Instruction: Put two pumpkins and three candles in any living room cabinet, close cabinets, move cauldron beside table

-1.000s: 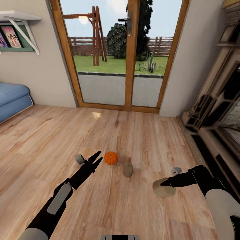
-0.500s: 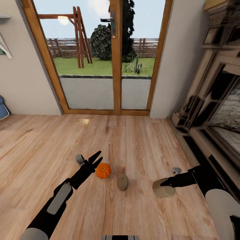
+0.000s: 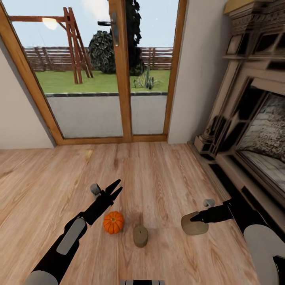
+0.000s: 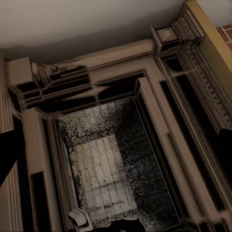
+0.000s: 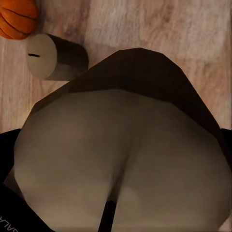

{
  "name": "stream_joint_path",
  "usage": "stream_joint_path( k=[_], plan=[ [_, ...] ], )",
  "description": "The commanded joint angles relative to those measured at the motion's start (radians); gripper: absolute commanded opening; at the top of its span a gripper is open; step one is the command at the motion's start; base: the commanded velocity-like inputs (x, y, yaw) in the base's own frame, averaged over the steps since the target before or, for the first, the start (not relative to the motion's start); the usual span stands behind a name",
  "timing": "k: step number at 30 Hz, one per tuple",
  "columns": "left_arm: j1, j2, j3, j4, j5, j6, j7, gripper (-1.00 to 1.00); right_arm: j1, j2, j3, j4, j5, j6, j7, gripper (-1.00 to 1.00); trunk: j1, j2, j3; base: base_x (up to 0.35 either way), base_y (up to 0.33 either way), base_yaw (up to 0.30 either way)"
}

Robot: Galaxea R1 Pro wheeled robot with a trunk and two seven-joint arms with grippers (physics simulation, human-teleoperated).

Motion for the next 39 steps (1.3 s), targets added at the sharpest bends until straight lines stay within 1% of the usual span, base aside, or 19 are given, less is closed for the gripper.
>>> stream_joint_path(
  k=[1, 4, 9, 14, 15, 16, 18, 21, 22, 23, 24, 27, 29, 30, 31, 33, 34, 36, 39],
  plan=[
    [0.000, 0.001, -0.002, 0.000, 0.011, 0.008, 0.000, 1.00, -0.001, 0.001, -0.007, 0.000, 0.005, 0.007, 0.006, -1.00, 0.000, 0.000, -0.001, 0.324, 0.012, -0.041],
    [0.000, 0.000, -0.003, 0.000, 0.011, 0.007, 0.000, 1.00, -0.001, 0.001, -0.007, 0.004, 0.006, 0.001, 0.005, -1.00, 0.000, 0.000, -0.001, 0.302, 0.006, -0.021],
    [0.000, -0.001, -0.003, 0.002, 0.009, 0.005, 0.004, 1.00, 0.000, 0.001, -0.006, 0.006, 0.006, -0.002, 0.003, -1.00, 0.000, 0.000, -0.001, 0.056, 0.001, -0.002],
    [0.000, -0.005, -0.005, 0.001, -0.005, 0.005, 0.044, 1.00, 0.000, 0.002, -0.005, 0.006, 0.008, -0.002, 0.001, -1.00, 0.000, 0.000, -0.001, 0.007, 0.000, 0.000],
    [0.000, -0.016, -0.005, -0.003, -0.024, 0.006, 0.088, 1.00, 0.000, 0.002, -0.005, 0.006, 0.008, -0.002, 0.001, -1.00, 0.000, 0.000, -0.001, 0.002, 0.000, 0.000],
    [0.000, -0.045, -0.008, -0.008, -0.072, 0.007, 0.209, 1.00, 0.000, 0.002, -0.005, 0.006, 0.009, -0.002, 0.001, -1.00, 0.000, 0.000, -0.001, 0.000, 0.000, 0.000],
    [0.000, -0.064, -0.008, -0.021, -0.114, 0.007, 0.344, 1.00, 0.000, 0.002, -0.005, 0.005, 0.010, -0.001, -0.001, -1.00, 0.000, 0.000, -0.001, 0.000, 0.000, 0.000],
    [0.000, -0.079, -0.011, -0.096, -0.141, 0.014, 0.574, 1.00, 0.000, 0.003, -0.005, 0.005, 0.010, -0.001, -0.003, -1.00, 0.000, 0.000, -0.001, 0.000, 0.000, 0.000],
    [0.000, -0.091, -0.028, -0.148, -0.146, 0.019, 0.694, 1.00, 0.000, 0.003, -0.004, 0.005, 0.011, -0.001, -0.003, -1.00, 0.000, 0.000, -0.001, 0.000, 0.000, 0.000],
    [-0.001, -0.101, -0.053, -0.181, -0.148, 0.024, 0.777, 1.00, 0.000, 0.003, -0.004, 0.005, 0.011, -0.001, -0.004, -1.00, 0.000, 0.000, -0.001, 0.000, 0.000, 0.000],
    [-0.006, -0.115, -0.108, -0.222, -0.149, 0.029, 0.919, 1.00, 0.000, 0.003, -0.004, 0.005, 0.011, -0.001, -0.004, -1.00, 0.000, 0.000, -0.001, 0.000, 0.000, 0.000],
    [-0.043, -0.137, -0.234, -0.264, -0.146, 0.034, 1.183, 1.00, 0.000, 0.003, -0.004, 0.003, 0.011, -0.001, -0.004, -1.00, 0.000, 0.000, -0.001, 0.000, 0.000, 0.000],
    [-0.073, -0.146, -0.321, -0.272, -0.142, 0.038, 1.331, 1.00, 0.000, 0.002, -0.005, 0.002, 0.011, -0.001, -0.004, -1.00, 0.000, 0.000, -0.001, 0.000, 0.000, 0.000],
    [-0.083, -0.152, -0.354, -0.273, -0.135, 0.052, 1.392, 1.00, 0.000, 0.002, -0.005, 0.001, 0.011, 0.000, -0.003, -1.00, 0.000, 0.000, -0.001, 0.000, 0.000, 0.000],
    [-0.090, -0.158, -0.376, -0.273, -0.123, 0.079, 1.440, 1.00, 0.000, 0.002, -0.005, -0.001, 0.011, 0.000, -0.002, -1.00, 0.000, 0.000, -0.001, 0.000, 0.000, 0.000],
    [-0.097, -0.169, -0.398, -0.270, -0.084, 0.163, 1.504, 1.00, 0.000, 0.001, -0.005, -0.005, 0.009, 0.002, 0.002, -1.00, 0.000, 0.000, -0.001, 0.000, 0.000, 0.000],
    [-0.099, -0.172, -0.404, -0.269, -0.061, 0.203, 1.525, 1.00, 0.000, 0.000, -0.006, -0.006, 0.008, 0.003, 0.004, -1.00, 0.000, 0.000, -0.001, 0.000, 0.000, 0.000],
    [-0.100, -0.174, -0.409, -0.266, -0.036, 0.244, 1.544, 1.00, 0.000, -0.001, -0.007, -0.007, 0.008, 0.004, 0.006, -1.00, 0.000, 0.000, -0.001, 0.000, 0.000, 0.000],
    [-0.101, -0.176, -0.414, -0.248, -0.017, 0.277, 1.569, 1.00, 0.000, -0.002, -0.010, -0.008, 0.006, 0.003, 0.023, -1.00, 0.000, 0.000, -0.001, 0.000, 0.000, 0.000]
  ],
)
